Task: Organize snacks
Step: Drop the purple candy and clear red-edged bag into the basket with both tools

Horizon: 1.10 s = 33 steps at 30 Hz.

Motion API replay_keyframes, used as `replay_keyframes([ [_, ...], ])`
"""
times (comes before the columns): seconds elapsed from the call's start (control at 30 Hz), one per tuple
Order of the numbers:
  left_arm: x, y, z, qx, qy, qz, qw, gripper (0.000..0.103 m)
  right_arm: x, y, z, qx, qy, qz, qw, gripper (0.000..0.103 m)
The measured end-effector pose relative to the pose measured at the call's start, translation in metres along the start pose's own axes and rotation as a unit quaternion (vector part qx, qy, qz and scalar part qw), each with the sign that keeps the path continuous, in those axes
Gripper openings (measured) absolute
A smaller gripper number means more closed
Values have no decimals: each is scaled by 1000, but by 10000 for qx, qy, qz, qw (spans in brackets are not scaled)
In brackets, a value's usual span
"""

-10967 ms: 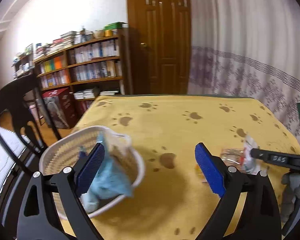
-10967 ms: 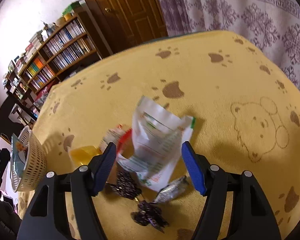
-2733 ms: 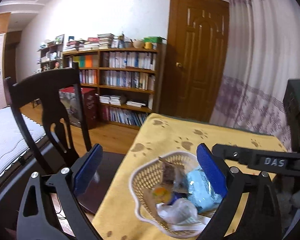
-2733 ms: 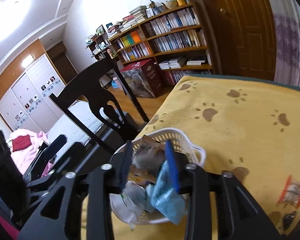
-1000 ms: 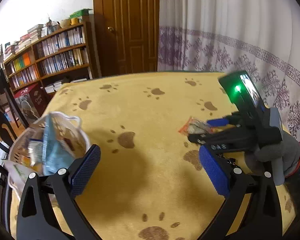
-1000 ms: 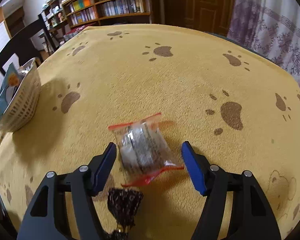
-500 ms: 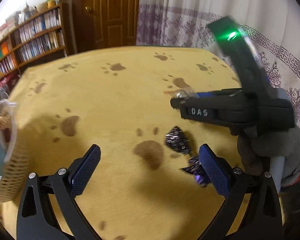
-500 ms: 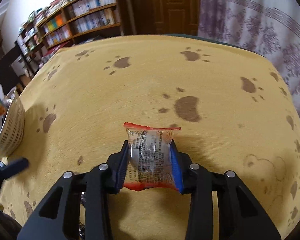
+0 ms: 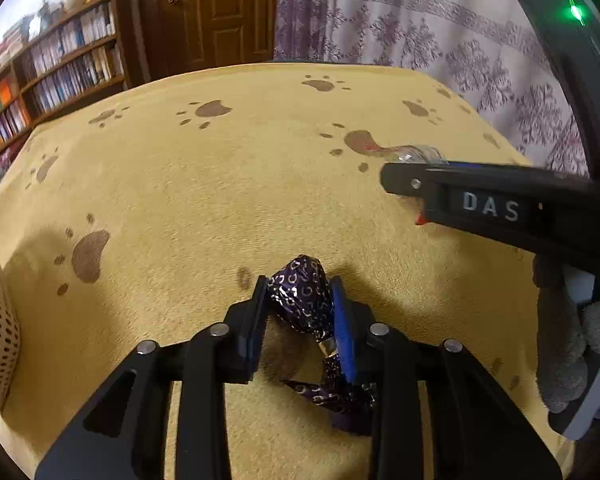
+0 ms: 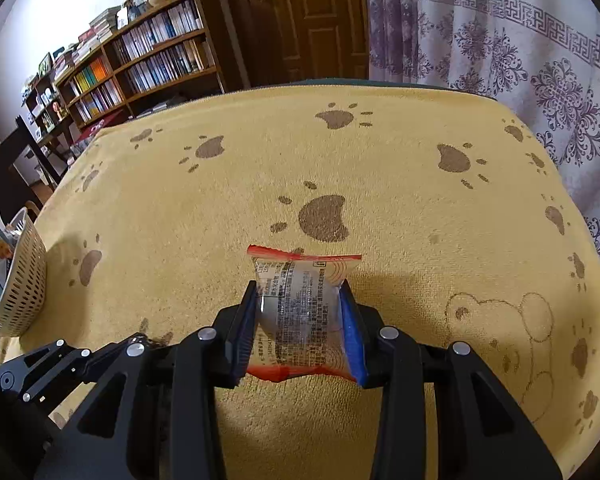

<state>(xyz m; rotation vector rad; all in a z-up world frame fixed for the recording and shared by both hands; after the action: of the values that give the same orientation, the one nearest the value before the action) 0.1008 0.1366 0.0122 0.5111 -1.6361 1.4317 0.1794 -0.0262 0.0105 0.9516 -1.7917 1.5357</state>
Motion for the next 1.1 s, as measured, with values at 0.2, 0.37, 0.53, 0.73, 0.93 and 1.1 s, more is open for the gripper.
replay_keyframes([
  [0.2,31,0,-27,188,-354,476,9981,30,10,-5,-20,101,-121,152,9998,39],
  [0.37,71,2,-53,269,-801,960,9918,30,20,-10,-58,359,-328,279,9984,39],
  [0.53,116,5,-94,540,-1251,1385,9809,31,30,-14,-107,657,-669,410,9947,39],
  [0.73,175,17,-167,981,-1640,1755,9658,31,45,-15,-166,996,-1122,556,9871,39],
  [0.93,200,31,-232,1478,-1752,1803,9565,31,57,-12,-230,1351,-1565,601,9765,39],
  [1.1,195,36,-267,1691,-1426,1699,9603,37,63,-11,-277,1585,-1911,566,9670,39],
])
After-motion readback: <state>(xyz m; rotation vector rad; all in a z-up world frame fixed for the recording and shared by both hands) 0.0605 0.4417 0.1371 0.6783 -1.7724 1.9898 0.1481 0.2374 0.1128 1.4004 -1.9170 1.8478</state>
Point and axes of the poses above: each gripper's, at about its wrist camera, not at the fingertips, and x roughly against the way its jaws point, z to its right, y to its underside, the point moved 2 cm from there along -x, roughly the way its jaws point, and after that the axes turned 3 degrees about -z, right-handed, at the moved point
